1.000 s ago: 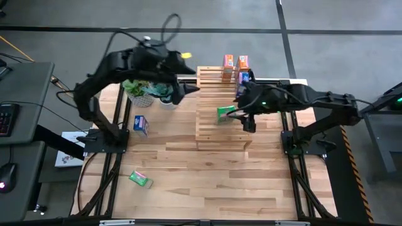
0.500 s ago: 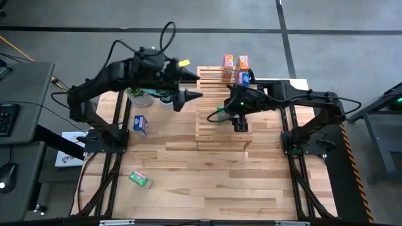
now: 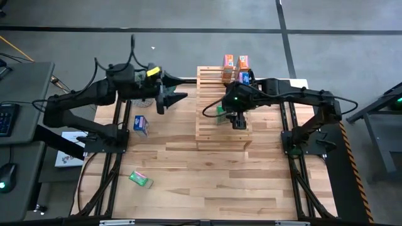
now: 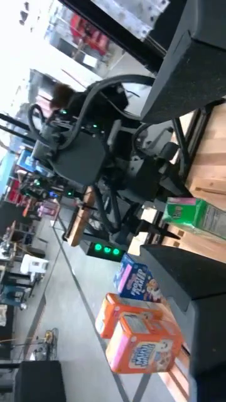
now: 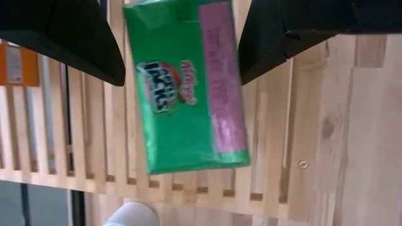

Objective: Stack cereal on shelf
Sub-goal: Put the top left green cereal box on the shelf

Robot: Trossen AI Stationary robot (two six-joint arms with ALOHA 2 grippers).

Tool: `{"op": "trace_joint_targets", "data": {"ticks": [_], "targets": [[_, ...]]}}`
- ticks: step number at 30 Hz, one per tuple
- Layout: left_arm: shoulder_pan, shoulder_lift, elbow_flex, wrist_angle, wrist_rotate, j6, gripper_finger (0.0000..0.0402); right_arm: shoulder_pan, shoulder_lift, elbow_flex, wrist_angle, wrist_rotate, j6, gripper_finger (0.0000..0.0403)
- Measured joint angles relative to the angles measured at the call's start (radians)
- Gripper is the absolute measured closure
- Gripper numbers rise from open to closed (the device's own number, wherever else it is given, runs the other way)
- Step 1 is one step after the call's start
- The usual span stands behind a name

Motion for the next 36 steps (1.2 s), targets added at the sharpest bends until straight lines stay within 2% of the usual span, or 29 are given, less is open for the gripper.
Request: {"op": "trace_joint_targets", "data": {"ticks": [5,22,25,32,34,36], "targets": [[-0.004,-0.035,-0.043,0.037,-0.005,-0.014,0.0083,0.001,0.017,0.0,-0.001,-0.018,-0.009,0.0121],[-0.004,-0.042,-0.06,0.036,-0.007,-0.012,0.0083,0.001,0.015,-0.001,-0.018,-0.02,0.047,0.0233],[-0.004,-0.042,-0.06,0.036,-0.007,-0.012,0.0083,0.001,0.005,-0.001,-0.044,-0.058,0.09,0.0246],[-0.004,-0.042,-0.06,0.036,-0.008,-0.012,0.0083,0.015,-0.112,-0.001,-0.12,-0.131,0.344,0.0251],[-0.004,-0.042,-0.06,0.036,-0.008,-0.012,0.0083,0.035,-0.161,-0.001,-0.15,-0.11,0.47,0.0252],[-0.004,-0.042,-0.06,0.036,-0.008,-0.012,0.0083,0.065,-0.198,-0.001,-0.199,-0.044,0.652,0.0252]]}}
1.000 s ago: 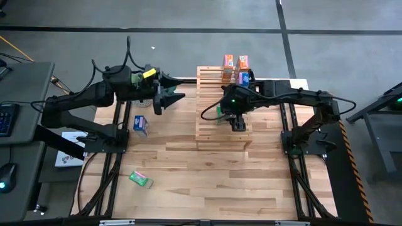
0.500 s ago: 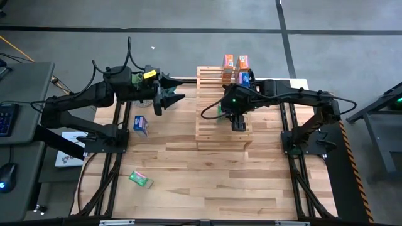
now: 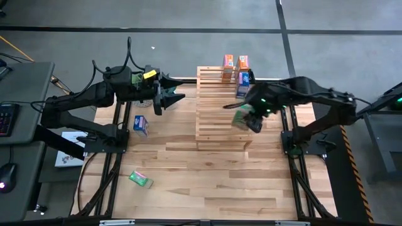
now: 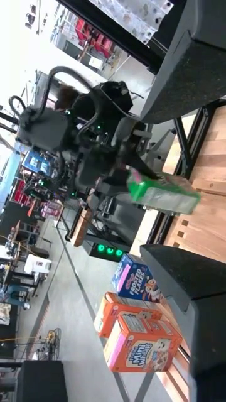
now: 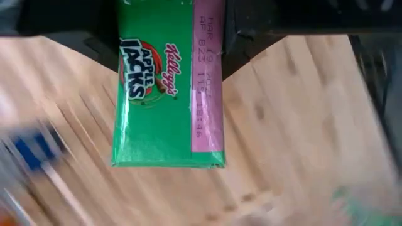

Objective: Stack cereal on shelf
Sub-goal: Put the top left green cereal box on the shelf

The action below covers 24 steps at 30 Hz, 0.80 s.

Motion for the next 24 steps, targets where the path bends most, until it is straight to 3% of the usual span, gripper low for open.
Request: {"op": "trace_joint_targets", "data": {"ticks": [6,9,24], "targets": [[0.0,0.0,0.0,0.004,0.0,0.0,0.0083,0.1,-0.027,0.0,-0.191,0.277,0.589,0.0253],[0.0,0.0,0.0,0.006,0.0,0.0,0.0083,0.115,-0.022,-0.014,-0.159,0.388,0.827,0.0253],[0.0,0.0,0.0,0.008,0.0,-0.011,0.0083,0.031,0.119,-0.014,-0.181,0.4,1.048,0.0253]]}}
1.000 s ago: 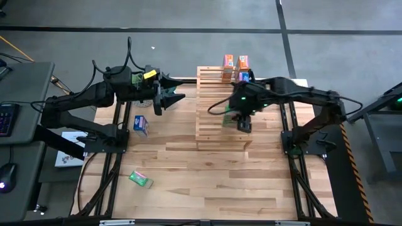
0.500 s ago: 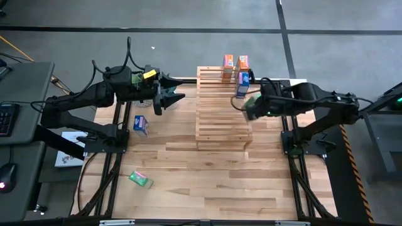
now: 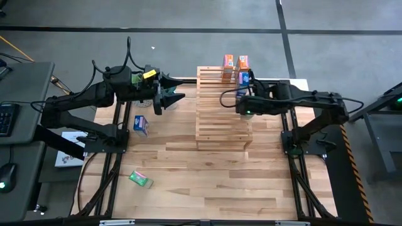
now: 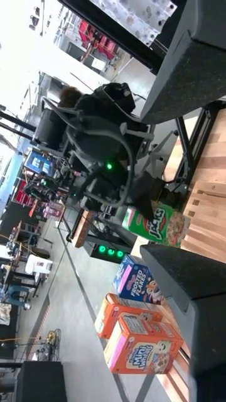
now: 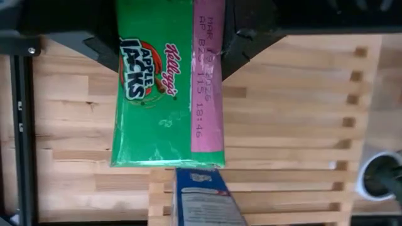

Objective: Stack cereal on shelf
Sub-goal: Put the top left green cereal box on the shelf

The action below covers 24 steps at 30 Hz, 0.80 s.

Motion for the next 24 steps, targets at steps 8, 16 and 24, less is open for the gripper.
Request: {"op": "trace_joint_targets", "data": {"ticks": [8,16,24], "targets": [[0.0,0.0,0.0,-0.001,0.0,-0.016,0.0083,-0.044,0.039,0.0,-0.001,-0.004,0.035,0.0253],[0.0,0.0,0.0,-0.001,0.0,-0.016,0.0083,-0.043,0.074,0.0,-0.001,0.006,0.035,0.0253],[0.0,0.0,0.0,-0.001,0.001,-0.016,0.0083,-0.042,0.082,0.002,0.003,0.019,0.035,0.0253]]}}
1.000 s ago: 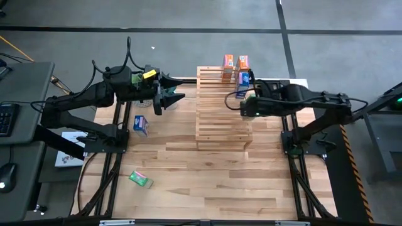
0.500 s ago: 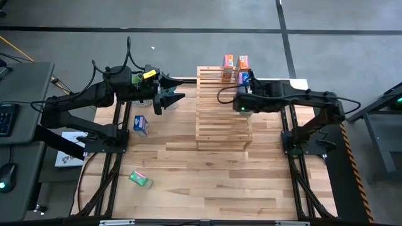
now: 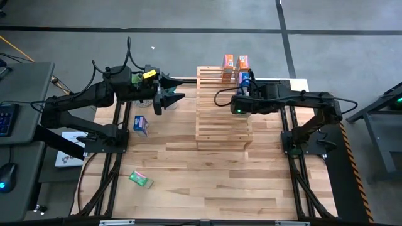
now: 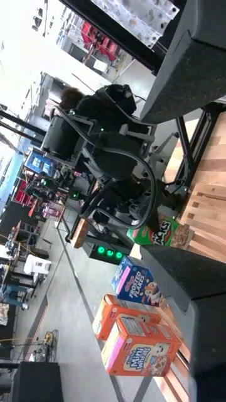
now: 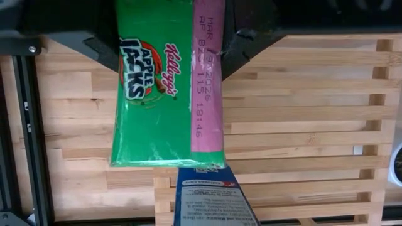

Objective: Stack cereal on shelf
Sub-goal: Put the top left green cereal box on the shelf

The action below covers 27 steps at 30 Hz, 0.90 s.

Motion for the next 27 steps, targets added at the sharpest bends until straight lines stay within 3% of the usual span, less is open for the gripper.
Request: {"op": "trace_joint_targets", "data": {"ticks": [5,17,27], "targets": [[0.0,0.0,0.0,0.0,0.0,0.0,0.0083,0.0,0.001,0.0,0.009,0.001,-0.034,0.0247],[0.0,0.0,0.0,0.0,0.0,0.0,0.0083,-0.001,0.003,-0.003,0.014,0.009,-0.06,0.0164],[0.0,0.0,0.0,0.0,0.0,-0.001,0.0083,0.003,0.003,-0.001,0.015,-0.051,-0.062,0.0157]]}}
